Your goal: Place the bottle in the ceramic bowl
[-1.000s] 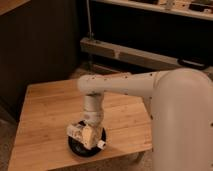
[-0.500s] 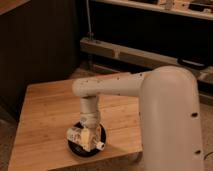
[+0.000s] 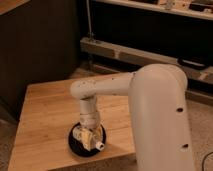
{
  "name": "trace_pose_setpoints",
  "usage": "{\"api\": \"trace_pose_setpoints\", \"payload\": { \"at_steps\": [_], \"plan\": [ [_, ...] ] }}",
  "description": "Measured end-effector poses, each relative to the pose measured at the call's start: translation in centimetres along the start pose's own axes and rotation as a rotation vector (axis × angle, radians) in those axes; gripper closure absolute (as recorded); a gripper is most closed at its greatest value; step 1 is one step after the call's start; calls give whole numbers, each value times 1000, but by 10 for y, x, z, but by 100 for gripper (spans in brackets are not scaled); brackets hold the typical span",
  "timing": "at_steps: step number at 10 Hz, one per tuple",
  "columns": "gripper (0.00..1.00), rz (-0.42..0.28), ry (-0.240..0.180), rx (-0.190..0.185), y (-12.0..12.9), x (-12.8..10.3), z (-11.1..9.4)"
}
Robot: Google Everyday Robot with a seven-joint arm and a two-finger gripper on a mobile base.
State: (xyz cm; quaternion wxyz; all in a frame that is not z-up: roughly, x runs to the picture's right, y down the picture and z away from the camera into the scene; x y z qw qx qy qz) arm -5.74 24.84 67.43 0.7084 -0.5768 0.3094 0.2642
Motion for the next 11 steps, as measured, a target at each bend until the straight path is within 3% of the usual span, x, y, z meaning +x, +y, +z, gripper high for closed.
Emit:
{"api": "trace_pose_setpoints", "payload": {
  "at_steps": [1, 2, 4, 11],
  "plan": [
    [22, 12, -20, -1, -1, -1, -2],
    [20, 37, -62, -8, -5, 2, -6],
    [20, 48, -101, -25, -6, 3, -10],
    [20, 50, -104, -30, -6, 3, -10]
  ]
}}
